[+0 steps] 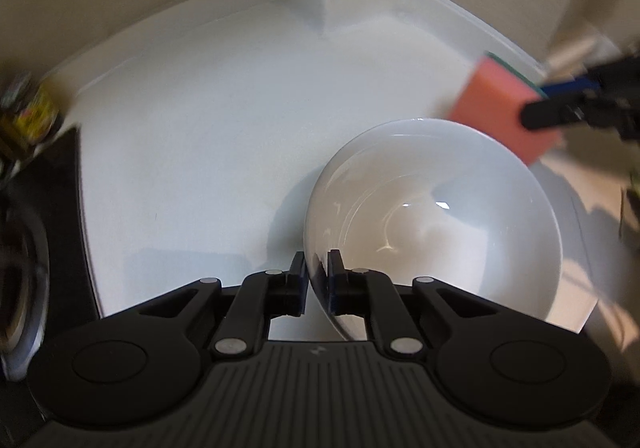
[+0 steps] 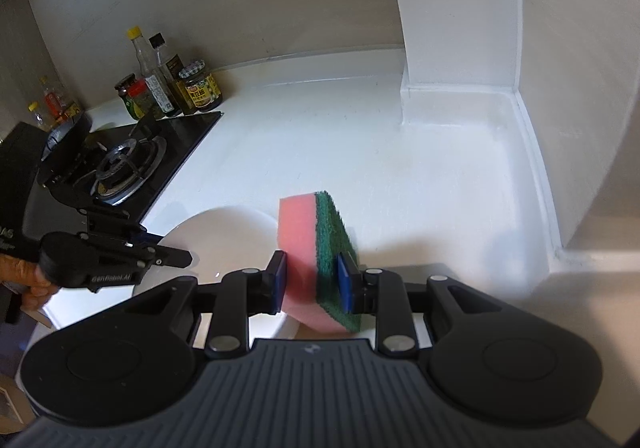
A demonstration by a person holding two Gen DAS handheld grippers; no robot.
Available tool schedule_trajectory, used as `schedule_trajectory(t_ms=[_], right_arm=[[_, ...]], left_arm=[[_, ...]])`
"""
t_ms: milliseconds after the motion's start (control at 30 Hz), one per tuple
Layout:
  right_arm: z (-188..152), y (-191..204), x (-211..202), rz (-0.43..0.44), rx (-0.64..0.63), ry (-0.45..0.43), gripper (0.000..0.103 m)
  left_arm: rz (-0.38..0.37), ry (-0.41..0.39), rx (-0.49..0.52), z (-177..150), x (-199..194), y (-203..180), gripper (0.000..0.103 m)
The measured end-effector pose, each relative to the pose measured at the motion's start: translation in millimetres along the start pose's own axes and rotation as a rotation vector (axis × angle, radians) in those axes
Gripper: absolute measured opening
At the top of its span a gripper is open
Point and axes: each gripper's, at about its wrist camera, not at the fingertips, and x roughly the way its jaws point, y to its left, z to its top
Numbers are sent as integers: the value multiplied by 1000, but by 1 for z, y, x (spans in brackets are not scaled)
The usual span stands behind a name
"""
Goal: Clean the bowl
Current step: 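Scrub the bowl's outer wall with the sponge while the left gripper holds the rim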
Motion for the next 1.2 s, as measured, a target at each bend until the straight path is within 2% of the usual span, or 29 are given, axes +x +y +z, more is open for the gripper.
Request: schedule_trajectory(t_ms=[100,167,433,633,833,967,1033,1200], right_arm=[[6,0,5,-9,-10,-3,23],[8,-2,6,-9,-11,1,23],[1,-1,4,-3,9,-10,23],[0,1,4,-9,10,-14,23],[-3,4,1,-12,3,-14,23],[-7,3,-4,0,49,-9,23],[-10,4,-8,11,61,5,23],[-16,-1,-15,52,78,28,23]], left_arm=[[-19,-1,140,5,2,-2,12],[-38,-1,174,6,3,0,12],[-16,29,8,-2,-4,-2,12],[-19,34,-215,-11,-7,5,12],[17,20,-283,-17,-10,-1,12],[38,15,-273,-15,-7,-4,11],[35,18,-208,-15,-5,-8,11],[-31,11,-20,-13,-6,-4,11]])
